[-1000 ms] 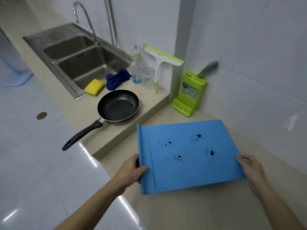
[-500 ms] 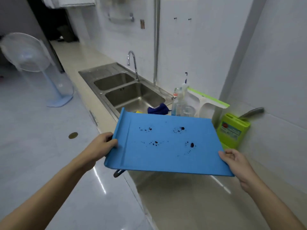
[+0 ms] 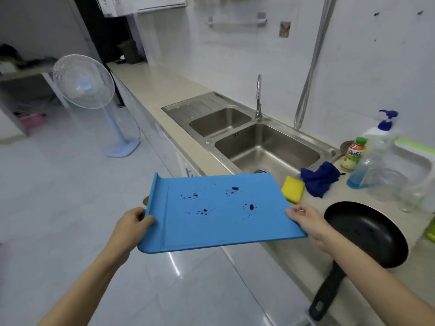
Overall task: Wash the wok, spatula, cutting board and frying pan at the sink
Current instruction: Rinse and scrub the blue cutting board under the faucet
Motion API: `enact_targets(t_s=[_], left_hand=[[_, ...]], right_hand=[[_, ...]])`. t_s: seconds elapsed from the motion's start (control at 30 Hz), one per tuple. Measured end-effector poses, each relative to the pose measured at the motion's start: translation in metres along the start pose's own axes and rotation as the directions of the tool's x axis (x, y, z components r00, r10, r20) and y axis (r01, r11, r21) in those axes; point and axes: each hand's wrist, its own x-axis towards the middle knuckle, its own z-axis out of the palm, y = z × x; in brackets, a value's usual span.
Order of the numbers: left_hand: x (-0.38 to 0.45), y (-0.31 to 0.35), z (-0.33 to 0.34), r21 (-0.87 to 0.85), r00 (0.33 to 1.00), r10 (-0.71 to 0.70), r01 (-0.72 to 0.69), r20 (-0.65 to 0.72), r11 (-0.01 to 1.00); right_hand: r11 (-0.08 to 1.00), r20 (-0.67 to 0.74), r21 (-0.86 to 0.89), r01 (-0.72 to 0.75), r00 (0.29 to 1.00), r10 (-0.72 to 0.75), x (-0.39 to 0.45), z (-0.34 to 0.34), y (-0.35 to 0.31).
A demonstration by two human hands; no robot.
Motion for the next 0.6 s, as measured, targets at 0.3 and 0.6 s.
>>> enact_targets(t_s=[0.3,0.6], left_hand=[[0.214,0.035,0.044,0.178,0.992,0.113,-0.122,0.061,0.976],[0.403,0.108,0.098,0.264,0.981,0.19,-0.196,0.05,0.944]], right_hand=[[0.997,-0.247,0.075,-0.034,0.968,0.052,0.148,0.066,-0.02],[0.975,-0.353,0.114,-0.19,0.91,0.219,0.31,0.111,-0.028]])
